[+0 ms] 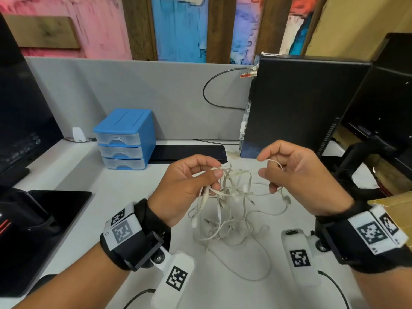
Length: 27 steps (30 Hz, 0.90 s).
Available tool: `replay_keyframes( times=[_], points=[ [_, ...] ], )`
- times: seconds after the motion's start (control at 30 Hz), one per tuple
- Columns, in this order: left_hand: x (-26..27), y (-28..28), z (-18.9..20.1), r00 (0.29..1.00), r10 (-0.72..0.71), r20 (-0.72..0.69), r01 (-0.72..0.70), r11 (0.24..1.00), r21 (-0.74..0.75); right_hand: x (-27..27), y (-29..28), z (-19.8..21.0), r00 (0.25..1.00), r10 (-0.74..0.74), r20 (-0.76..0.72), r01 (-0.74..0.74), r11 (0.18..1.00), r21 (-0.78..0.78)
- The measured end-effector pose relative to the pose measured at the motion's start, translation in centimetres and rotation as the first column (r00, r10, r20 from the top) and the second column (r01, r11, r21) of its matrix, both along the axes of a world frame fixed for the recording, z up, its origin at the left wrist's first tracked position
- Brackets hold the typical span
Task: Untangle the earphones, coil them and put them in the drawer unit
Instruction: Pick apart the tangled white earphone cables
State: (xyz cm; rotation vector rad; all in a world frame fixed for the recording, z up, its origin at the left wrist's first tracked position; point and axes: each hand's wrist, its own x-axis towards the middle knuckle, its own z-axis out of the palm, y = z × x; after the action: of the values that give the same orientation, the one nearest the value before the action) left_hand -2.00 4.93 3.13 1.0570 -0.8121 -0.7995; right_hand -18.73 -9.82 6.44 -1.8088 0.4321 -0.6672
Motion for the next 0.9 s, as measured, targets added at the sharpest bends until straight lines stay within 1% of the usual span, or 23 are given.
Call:
replay_keyframes(
  times=[0.07,0.13,0.23,0.3,0.37,0.43,0.5,0.57,0.67,0.73,0.83,0.87,0.9],
  points=[
    [0.1,-0.1,-0.2,1.000,-0.008,-0.004,0.008,1.000,0.010,-0.1,-0.2,0.1,0.998,-0.060,0.012,0.060,0.998,-0.020],
    [0.3,-0.2,-0.3,1.000,-0.010,-0.007,0.011,0.999,0.031,-0.2,-0.1,0.2,0.996,-0.078,0.051,0.078,0.997,0.004],
    [0.5,-0.1,-0.6,1.000,-0.020,-0.008,0.020,0.996,0.089,-0.1,0.3,0.3,0.994,-0.085,0.064,0.087,0.996,-0.017],
    [0.4,0.0,-0.7,0.999,-0.040,0.001,0.039,0.986,0.164,-0.1,0.7,0.3,0.996,-0.075,0.048,0.076,0.997,-0.026],
    [0.1,0.0,-0.8,0.995,-0.089,0.036,0.075,0.958,0.275,0.0,1.0,0.2,0.998,-0.057,0.034,0.059,0.998,-0.036],
    [-0.2,0.0,-1.0,0.981,-0.170,0.092,0.121,0.913,0.390,0.1,1.3,0.2,0.999,-0.036,0.031,0.037,0.999,-0.039],
    [-0.6,-0.1,-1.2,0.963,-0.209,0.172,0.114,0.889,0.444,0.2,1.4,0.2,0.999,-0.024,0.030,0.026,0.998,-0.056],
    [-0.6,-0.1,-1.6,0.948,-0.194,0.252,0.066,0.895,0.442,0.1,1.3,0.2,0.999,-0.026,0.038,0.029,0.996,-0.086],
    [-0.3,-0.1,-1.6,0.950,-0.146,0.274,0.021,0.911,0.412,0.1,1.0,0.0,0.995,-0.068,0.072,0.080,0.981,-0.179],
    [-0.2,0.0,-1.2,0.958,-0.133,0.254,0.025,0.921,0.388,0.0,0.6,-0.1,0.988,-0.133,0.079,0.152,0.937,-0.316],
    [0.1,0.2,-0.6,0.977,-0.133,0.167,0.071,0.941,0.332,-0.2,-0.1,-0.3,0.965,-0.259,0.038,0.239,0.814,-0.529],
    [0.2,0.2,-0.4,0.981,-0.136,0.141,0.087,0.946,0.312,-0.3,-0.3,-0.4,0.959,-0.283,0.019,0.244,0.788,-0.565],
    [0.4,0.3,-0.2,0.982,-0.141,0.122,0.100,0.951,0.294,-0.3,-0.4,-0.4,0.959,-0.284,-0.006,0.231,0.794,-0.563]
  ],
)
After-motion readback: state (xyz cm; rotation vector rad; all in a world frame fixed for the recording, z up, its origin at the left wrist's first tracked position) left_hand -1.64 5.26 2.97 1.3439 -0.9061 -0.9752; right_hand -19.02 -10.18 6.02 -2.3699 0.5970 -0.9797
